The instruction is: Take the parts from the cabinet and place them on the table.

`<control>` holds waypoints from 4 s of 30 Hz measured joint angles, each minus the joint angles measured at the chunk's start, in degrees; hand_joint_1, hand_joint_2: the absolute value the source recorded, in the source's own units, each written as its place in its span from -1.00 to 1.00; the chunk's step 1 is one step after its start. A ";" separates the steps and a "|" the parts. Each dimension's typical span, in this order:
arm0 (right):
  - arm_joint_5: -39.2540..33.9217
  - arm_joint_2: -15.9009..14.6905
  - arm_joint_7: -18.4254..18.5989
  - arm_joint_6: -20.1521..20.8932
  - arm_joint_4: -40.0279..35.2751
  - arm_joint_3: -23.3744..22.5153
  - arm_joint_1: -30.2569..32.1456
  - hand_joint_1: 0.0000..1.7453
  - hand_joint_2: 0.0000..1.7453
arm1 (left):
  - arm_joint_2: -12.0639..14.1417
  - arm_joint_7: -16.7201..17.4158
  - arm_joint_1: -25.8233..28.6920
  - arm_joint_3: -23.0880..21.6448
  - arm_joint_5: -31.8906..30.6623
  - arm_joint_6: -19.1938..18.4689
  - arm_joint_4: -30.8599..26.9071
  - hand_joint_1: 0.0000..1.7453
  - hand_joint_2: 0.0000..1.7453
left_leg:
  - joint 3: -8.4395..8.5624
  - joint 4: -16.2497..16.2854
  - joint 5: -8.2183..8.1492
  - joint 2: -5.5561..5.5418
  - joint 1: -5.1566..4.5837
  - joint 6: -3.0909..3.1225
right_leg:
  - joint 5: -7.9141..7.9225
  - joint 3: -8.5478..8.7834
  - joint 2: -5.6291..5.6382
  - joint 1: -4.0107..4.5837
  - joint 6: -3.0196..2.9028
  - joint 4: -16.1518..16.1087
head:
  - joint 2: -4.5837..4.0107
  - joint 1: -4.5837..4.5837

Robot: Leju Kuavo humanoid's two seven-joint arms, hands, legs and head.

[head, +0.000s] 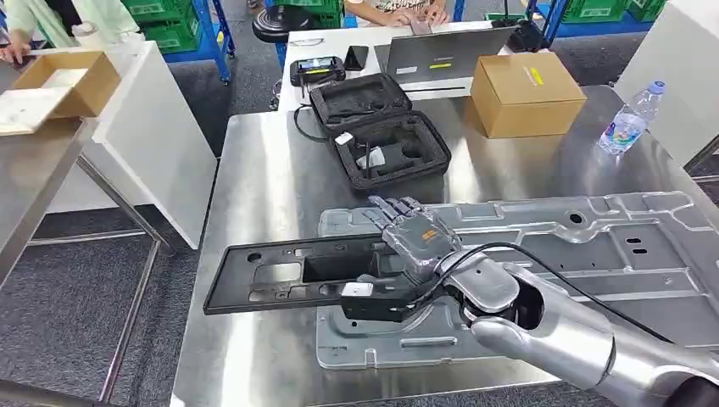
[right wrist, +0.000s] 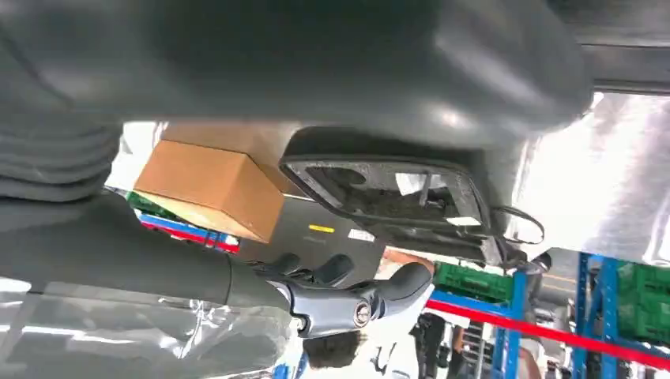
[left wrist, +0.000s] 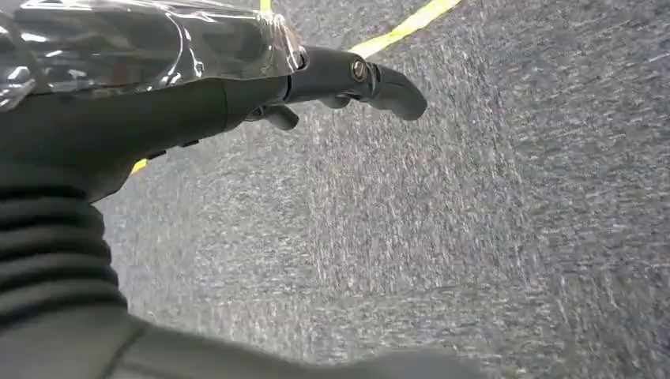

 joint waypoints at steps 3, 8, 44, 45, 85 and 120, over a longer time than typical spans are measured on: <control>0.07 0.13 -0.07 -0.02 -0.26 0.02 0.01 -1.00 -1.00 | 0.13 2.01 0.26 -0.02 -1.09 0.44 -0.50 -1.00 -1.00 | -0.75 1.70 1.03 0.01 0.43 -0.42 | 0.03 -0.03 -0.06 -0.09 0.03 0.01 | 0.00 -0.02; 0.20 0.39 -0.30 -0.20 -0.76 -0.11 -0.68 -1.00 -1.00 | 0.70 3.63 0.19 -0.07 -2.25 0.46 -1.53 -1.00 -1.00 | 7.11 -15.11 7.45 -0.22 0.11 0.12 | 0.61 -0.18 -0.01 -0.05 1.19 -0.02 | 0.00 0.13; 0.85 1.58 -0.76 -0.96 -0.92 0.04 -1.05 -1.00 -1.00 | 1.16 4.52 0.37 -0.24 -3.82 -1.95 -2.80 -1.00 1.00 | 9.10 -17.32 8.46 0.14 -0.09 3.01 | -2.42 -3.85 -0.42 -0.06 2.16 4.22 | 0.00 0.37; 0.85 1.55 -0.77 -0.94 -0.92 0.09 -0.96 -1.00 -1.00 | 1.14 4.52 0.41 -0.26 -3.82 -1.97 -2.80 -1.00 1.00 | 8.49 -17.33 8.89 0.14 -0.21 2.99 | -5.55 -5.40 -0.43 -0.05 2.20 9.01 | 0.00 0.39; 0.35 -1.38 0.46 -1.09 -4.33 -3.52 -1.88 -1.00 -1.00 | 1.33 2.91 0.04 0.68 -4.39 -3.80 -2.80 -1.00 1.00 | 3.01 -15.10 12.86 0.51 -0.24 0.82 | -3.94 5.06 -0.23 -0.72 2.85 0.12 | 0.00 0.37; 1.22 -0.83 0.68 -7.37 -3.61 -4.04 -1.97 -1.00 -1.00 | -3.56 -2.19 -1.58 1.40 -3.45 -6.01 3.67 -1.00 1.00 | -0.26 -11.56 9.39 0.57 -0.36 -0.05 | -2.21 3.97 -0.96 0.26 -0.85 -0.68 | 0.00 0.09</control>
